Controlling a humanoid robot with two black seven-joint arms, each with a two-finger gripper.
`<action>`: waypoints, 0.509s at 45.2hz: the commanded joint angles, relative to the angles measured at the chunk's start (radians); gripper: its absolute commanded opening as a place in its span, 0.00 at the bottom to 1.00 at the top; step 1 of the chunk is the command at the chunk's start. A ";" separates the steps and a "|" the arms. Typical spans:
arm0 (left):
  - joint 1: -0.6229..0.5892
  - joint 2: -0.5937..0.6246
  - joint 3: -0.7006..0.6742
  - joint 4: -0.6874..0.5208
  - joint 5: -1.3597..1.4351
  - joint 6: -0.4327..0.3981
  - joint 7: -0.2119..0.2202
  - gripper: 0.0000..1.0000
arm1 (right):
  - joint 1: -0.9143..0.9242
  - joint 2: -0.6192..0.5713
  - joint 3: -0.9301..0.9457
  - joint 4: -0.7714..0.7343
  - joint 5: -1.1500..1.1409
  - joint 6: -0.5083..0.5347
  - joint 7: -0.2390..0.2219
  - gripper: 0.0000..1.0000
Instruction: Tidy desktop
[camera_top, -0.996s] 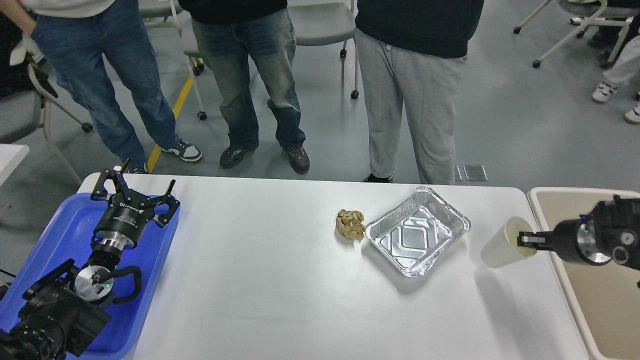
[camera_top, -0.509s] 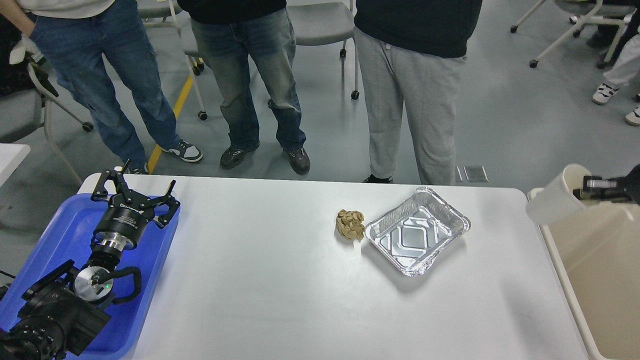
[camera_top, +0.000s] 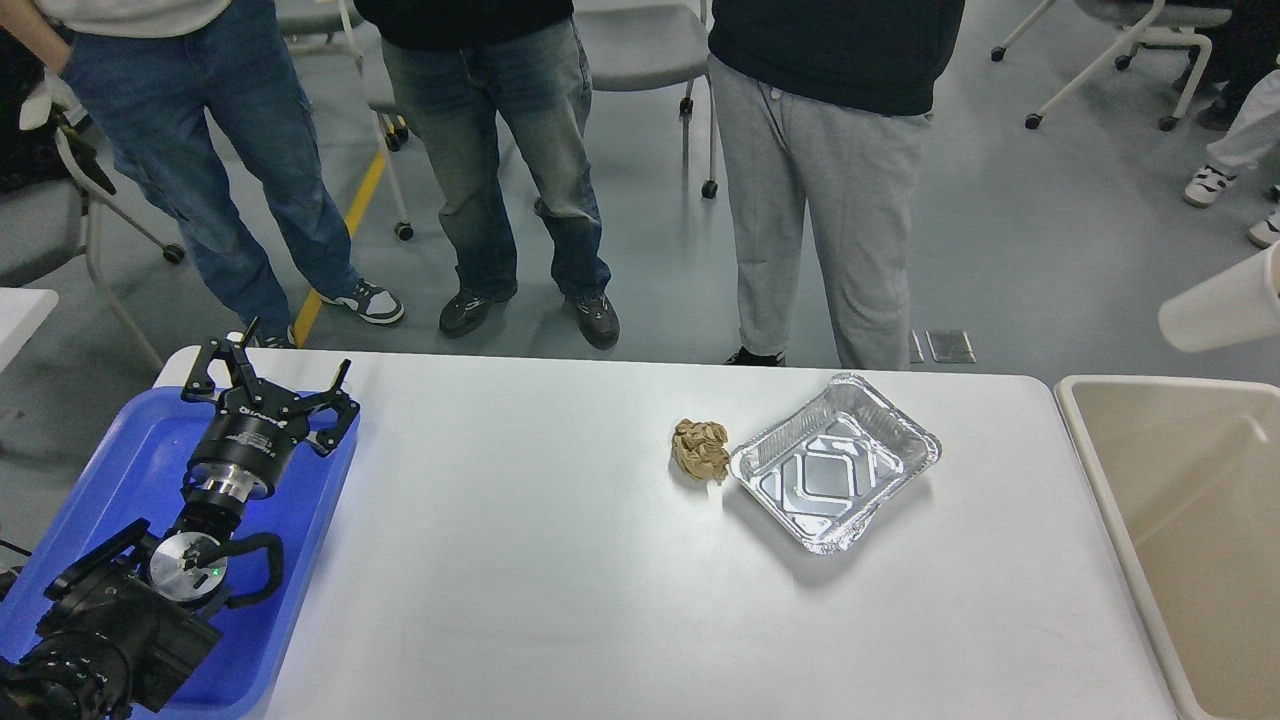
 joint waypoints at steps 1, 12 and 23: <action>0.000 0.000 0.000 0.000 0.000 0.000 0.000 1.00 | -0.171 0.079 0.003 -0.195 0.402 -0.287 -0.002 0.00; 0.000 0.000 0.000 0.000 0.000 0.000 0.000 1.00 | -0.417 0.288 0.040 -0.361 0.797 -0.533 -0.014 0.00; 0.000 0.000 0.000 0.000 0.000 0.000 0.000 1.00 | -0.619 0.472 0.305 -0.591 0.943 -0.604 -0.140 0.00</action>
